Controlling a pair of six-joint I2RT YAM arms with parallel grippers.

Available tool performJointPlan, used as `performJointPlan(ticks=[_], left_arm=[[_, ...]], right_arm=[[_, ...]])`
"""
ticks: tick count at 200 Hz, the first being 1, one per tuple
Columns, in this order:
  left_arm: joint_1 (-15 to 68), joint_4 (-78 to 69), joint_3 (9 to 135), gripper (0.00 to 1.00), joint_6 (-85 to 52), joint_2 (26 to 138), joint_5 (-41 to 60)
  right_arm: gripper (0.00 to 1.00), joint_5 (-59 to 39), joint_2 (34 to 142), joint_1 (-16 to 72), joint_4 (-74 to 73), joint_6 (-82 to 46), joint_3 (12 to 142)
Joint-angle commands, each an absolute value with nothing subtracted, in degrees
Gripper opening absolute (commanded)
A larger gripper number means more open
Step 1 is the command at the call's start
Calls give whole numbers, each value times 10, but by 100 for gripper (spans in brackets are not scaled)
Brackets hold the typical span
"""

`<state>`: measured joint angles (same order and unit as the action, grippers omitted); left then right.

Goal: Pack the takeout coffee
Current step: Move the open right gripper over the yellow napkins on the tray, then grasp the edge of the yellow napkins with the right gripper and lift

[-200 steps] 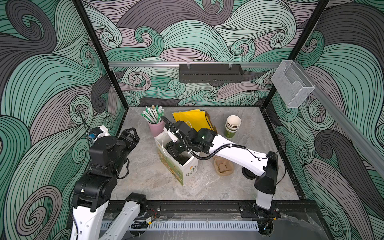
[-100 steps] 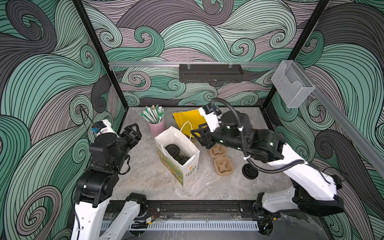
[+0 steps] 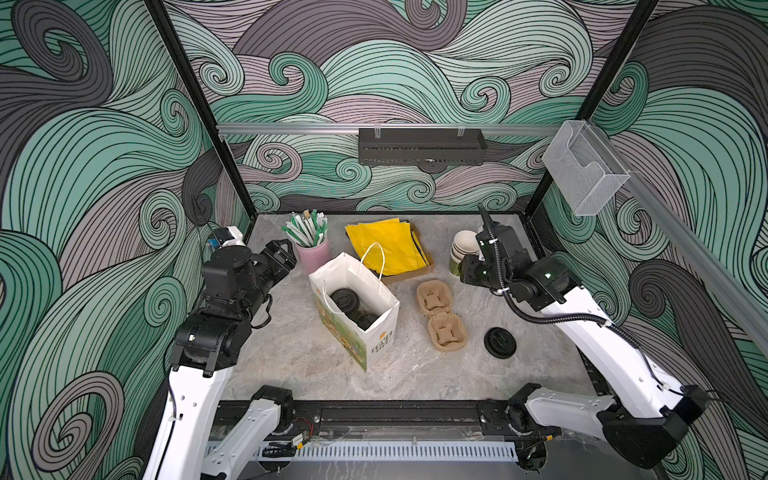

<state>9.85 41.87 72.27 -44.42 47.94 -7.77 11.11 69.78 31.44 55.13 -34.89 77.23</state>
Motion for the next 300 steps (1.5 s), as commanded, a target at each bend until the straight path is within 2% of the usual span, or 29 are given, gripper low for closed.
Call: performJointPlan(ticks=[1, 66, 103, 171, 210, 258, 300], left_arm=[[102, 396, 717, 73, -440, 498, -66], [102, 365, 704, 73, -445, 559, -71], [102, 322, 691, 73, -426, 577, -102], [102, 295, 675, 71, -413, 605, -163], [102, 287, 682, 71, -420, 618, -202], [102, 303, 667, 71, -420, 598, -249], [98, 301, 628, 72, -432, 575, -276]], right_arm=[[45, 64, 708, 311, 561, -367, 766], [48, -37, 914, 310, 550, -256, 905], [49, -65, 1050, 284, 474, -237, 1002], [54, -47, 1300, 249, 393, -260, 1252], [58, -34, 1407, 238, 343, -286, 1346], [57, -141, 1458, 251, 364, -276, 1437], [56, -191, 1368, 285, 337, -127, 1308]])
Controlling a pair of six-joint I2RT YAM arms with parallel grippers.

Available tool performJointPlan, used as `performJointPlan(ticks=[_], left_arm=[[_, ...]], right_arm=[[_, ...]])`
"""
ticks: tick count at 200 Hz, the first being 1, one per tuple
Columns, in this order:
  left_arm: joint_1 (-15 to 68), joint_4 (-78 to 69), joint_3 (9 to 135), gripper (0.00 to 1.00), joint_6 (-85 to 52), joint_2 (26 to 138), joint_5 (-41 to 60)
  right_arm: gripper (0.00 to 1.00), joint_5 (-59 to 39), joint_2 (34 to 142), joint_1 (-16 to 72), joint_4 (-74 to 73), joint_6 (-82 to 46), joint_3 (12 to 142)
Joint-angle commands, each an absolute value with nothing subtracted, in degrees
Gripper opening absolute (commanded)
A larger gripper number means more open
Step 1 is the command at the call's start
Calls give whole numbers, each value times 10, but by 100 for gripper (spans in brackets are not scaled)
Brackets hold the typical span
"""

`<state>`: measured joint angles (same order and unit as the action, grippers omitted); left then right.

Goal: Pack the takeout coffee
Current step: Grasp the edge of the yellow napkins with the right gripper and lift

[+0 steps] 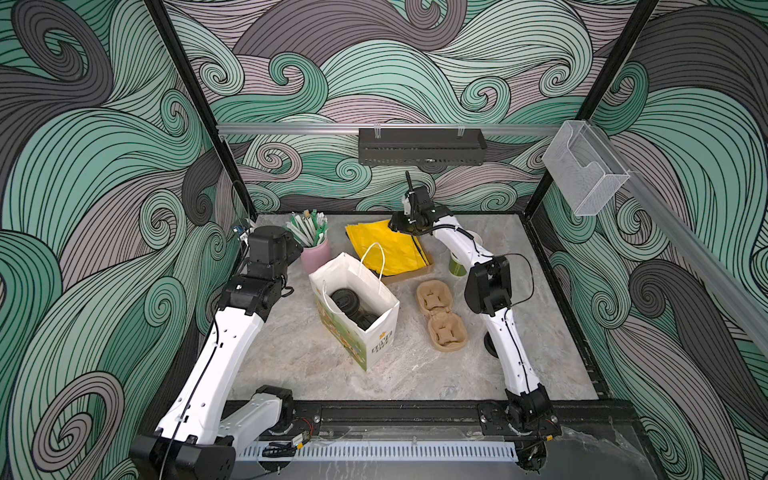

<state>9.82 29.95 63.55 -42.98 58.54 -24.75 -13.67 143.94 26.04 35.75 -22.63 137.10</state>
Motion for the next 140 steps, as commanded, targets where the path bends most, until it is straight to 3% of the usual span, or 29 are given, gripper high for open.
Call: performJointPlan(ticks=[1, 28, 61, 140], left_arm=[[97, 302, 629, 72, -431, 575, -276], [86, 330, 647, 73, -407, 593, -244], [77, 375, 683, 73, -408, 631, -214], [76, 401, 729, 73, -426, 675, -239]], right_arm=[[56, -192, 1366, 286, 335, -122, 1303], [55, -216, 1322, 296, 324, 24, 1226], [54, -199, 1335, 307, 373, 148, 1238], [61, -217, 1386, 346, 356, 154, 1278]])
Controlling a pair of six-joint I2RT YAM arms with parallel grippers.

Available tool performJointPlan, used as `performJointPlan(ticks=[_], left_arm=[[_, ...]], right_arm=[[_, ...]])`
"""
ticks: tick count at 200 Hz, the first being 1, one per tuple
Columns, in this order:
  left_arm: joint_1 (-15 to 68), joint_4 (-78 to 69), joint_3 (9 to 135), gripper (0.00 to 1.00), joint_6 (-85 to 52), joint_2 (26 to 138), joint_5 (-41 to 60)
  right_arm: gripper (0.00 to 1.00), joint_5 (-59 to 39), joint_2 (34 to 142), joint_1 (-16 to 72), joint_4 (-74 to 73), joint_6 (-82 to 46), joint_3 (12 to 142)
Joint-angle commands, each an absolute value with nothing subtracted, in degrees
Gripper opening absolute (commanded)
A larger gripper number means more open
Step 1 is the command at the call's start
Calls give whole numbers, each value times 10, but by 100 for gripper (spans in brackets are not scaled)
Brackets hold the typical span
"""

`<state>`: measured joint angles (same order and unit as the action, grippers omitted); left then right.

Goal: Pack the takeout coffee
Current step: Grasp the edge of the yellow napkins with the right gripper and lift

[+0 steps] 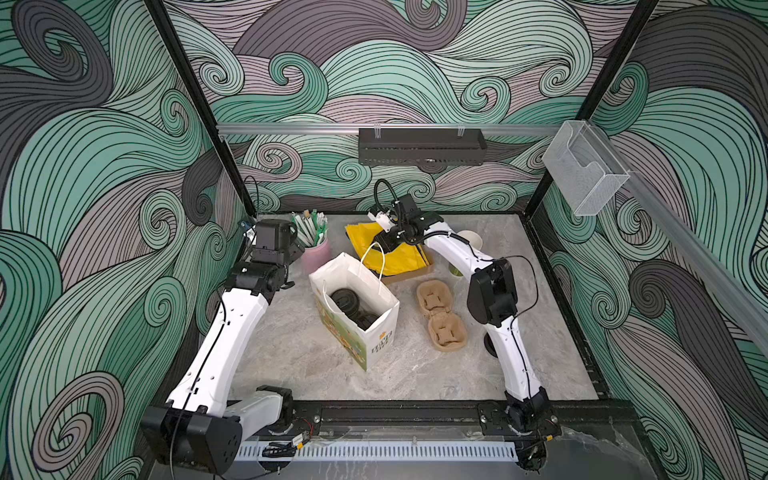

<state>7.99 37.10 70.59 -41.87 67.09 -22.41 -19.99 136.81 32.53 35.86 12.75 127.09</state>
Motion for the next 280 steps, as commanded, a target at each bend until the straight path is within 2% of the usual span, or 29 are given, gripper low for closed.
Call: performJointPlan(ticks=[1, 40, 58, 77, 110, 142, 156, 209, 265, 280], left_arm=[[76, 402, 729, 73, -427, 675, -239], [75, 406, 732, 73, -438, 682, -254], [75, 405, 737, 73, -437, 690, -255], [74, 401, 743, 73, -432, 698, -253], [70, 395, 749, 73, -425, 704, -249], [65, 388, 745, 73, -424, 707, -242], [64, 384, 743, 73, -423, 707, -240], [62, 367, 730, 73, -426, 699, -239], [62, 324, 696, 72, -436, 672, -256], [61, 323, 677, 72, -441, 653, -254]], right_arm=[[61, -217, 1386, 347, 356, 154, 1277], [65, -215, 1396, 358, 366, 158, 1270], [71, -221, 1400, 365, 370, 162, 1268], [71, -199, 1404, 369, 372, 164, 1271], [56, -141, 1390, 370, 374, 154, 1270], [32, -104, 1342, 369, 349, 129, 1221], [25, -86, 1317, 368, 336, 113, 1187], [12, -120, 1235, 362, 318, 122, 1076], [10, -104, 1197, 362, 363, 152, 1065], [10, -102, 1182, 364, 356, 149, 1028]])
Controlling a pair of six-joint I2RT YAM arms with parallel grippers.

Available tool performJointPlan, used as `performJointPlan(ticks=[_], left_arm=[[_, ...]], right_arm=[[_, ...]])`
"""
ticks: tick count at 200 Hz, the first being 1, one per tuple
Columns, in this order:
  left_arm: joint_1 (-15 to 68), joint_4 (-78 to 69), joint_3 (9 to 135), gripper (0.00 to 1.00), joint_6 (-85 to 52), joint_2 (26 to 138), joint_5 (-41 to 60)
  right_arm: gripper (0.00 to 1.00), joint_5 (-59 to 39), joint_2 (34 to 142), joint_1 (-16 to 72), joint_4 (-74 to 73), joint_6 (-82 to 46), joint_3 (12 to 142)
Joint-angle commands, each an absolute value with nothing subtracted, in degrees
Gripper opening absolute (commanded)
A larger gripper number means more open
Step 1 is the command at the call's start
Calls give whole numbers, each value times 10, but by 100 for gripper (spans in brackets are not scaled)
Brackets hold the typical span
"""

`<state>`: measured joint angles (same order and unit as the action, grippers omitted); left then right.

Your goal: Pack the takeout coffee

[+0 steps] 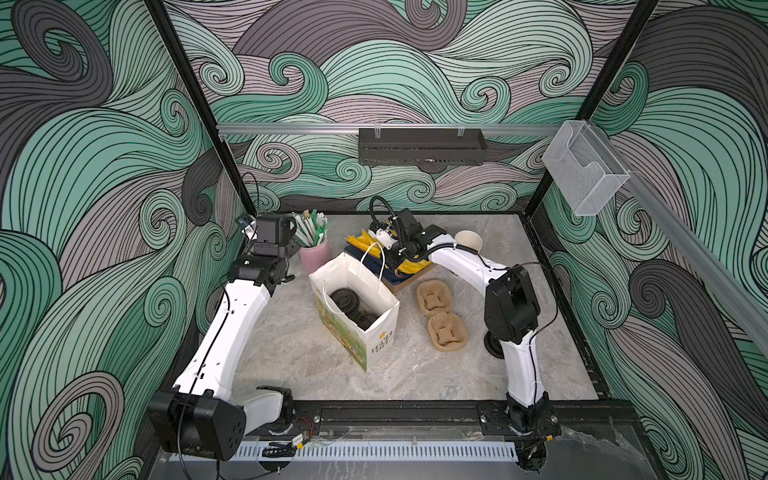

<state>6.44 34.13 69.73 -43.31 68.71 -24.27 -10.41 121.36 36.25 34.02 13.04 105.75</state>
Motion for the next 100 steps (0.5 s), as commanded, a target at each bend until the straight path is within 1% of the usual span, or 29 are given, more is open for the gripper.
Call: performJointPlan(ticks=[1, 31, 49, 56, 74, 87, 100], left_arm=[[61, 323, 676, 72, -442, 651, -254], [62, 321, 636, 72, -443, 613, -259], [62, 308, 619, 72, -436, 601, -260], [62, 307, 616, 72, -433, 600, -259], [62, 303, 613, 72, -431, 598, -251], [61, 300, 614, 72, -422, 597, -242], [62, 302, 615, 72, -421, 593, -238]], right_arm=[[10, -102, 1181, 364, 355, 150, 1026], [13, -99, 1157, 368, 329, 173, 961], [19, -105, 1164, 368, 326, 181, 954], [24, -109, 1168, 369, 328, 182, 955], [44, -122, 1175, 368, 337, 169, 971], [53, -147, 1165, 366, 340, 139, 978], [59, -194, 1141, 357, 323, 88, 978]])
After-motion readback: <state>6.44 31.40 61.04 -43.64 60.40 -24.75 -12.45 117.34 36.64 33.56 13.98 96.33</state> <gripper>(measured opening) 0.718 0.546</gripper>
